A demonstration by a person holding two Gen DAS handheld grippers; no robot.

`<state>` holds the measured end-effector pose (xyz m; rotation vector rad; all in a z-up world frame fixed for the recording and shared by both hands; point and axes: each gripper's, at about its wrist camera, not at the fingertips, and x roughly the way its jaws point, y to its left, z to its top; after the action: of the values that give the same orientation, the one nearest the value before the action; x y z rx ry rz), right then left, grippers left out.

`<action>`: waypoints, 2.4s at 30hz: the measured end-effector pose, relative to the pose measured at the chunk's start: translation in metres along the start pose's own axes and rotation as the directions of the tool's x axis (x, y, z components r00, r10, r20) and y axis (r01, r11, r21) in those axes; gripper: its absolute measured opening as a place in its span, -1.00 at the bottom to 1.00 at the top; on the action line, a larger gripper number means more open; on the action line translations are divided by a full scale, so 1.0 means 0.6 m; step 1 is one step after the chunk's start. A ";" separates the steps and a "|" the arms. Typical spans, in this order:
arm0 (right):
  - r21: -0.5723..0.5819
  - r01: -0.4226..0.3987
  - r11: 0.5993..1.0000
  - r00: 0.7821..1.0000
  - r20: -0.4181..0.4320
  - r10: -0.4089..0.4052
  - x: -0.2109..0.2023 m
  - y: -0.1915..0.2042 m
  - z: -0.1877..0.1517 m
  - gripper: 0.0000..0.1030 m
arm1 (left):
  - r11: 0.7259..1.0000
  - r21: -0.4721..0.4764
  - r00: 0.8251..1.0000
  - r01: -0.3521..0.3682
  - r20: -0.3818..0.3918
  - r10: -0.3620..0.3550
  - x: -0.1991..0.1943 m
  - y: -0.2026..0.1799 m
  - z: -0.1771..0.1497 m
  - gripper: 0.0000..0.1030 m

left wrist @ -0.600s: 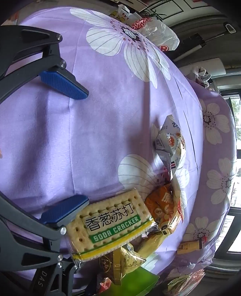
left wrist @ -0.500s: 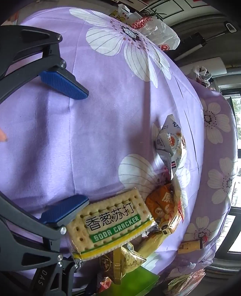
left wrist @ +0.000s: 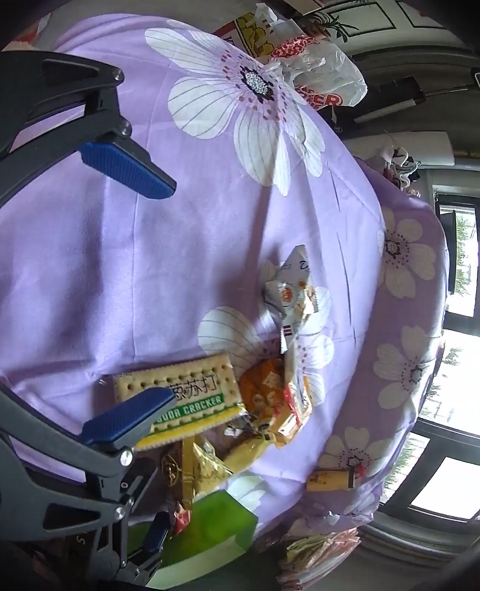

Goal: Organize snacks
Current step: 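Move the right tool toward the soda cracker packet among the snacks, then grasp the soda cracker packet with the right gripper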

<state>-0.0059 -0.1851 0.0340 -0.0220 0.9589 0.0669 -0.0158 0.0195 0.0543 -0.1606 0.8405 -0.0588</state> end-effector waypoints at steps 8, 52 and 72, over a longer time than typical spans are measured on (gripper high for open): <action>-0.010 -0.103 0.995 0.985 0.138 0.103 -0.118 -0.019 0.061 0.99 | 0.998 0.008 0.995 0.060 0.074 -0.061 -0.059 -0.021 0.093 0.98; 0.177 -0.478 0.860 0.874 0.004 0.485 -0.054 0.008 0.052 -0.25 | 0.939 -0.099 0.914 0.330 -0.216 -0.344 0.062 -0.040 0.012 0.08; 0.299 -0.459 0.836 0.847 -0.136 0.514 0.090 0.025 0.045 -0.01 | 0.934 -0.062 0.909 0.351 -0.216 -0.356 0.089 -0.048 -0.002 -0.20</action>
<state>0.0462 -0.1665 0.0057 0.4706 1.1632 0.4233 0.0196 -0.0154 0.0190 -0.3314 1.0301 -0.4163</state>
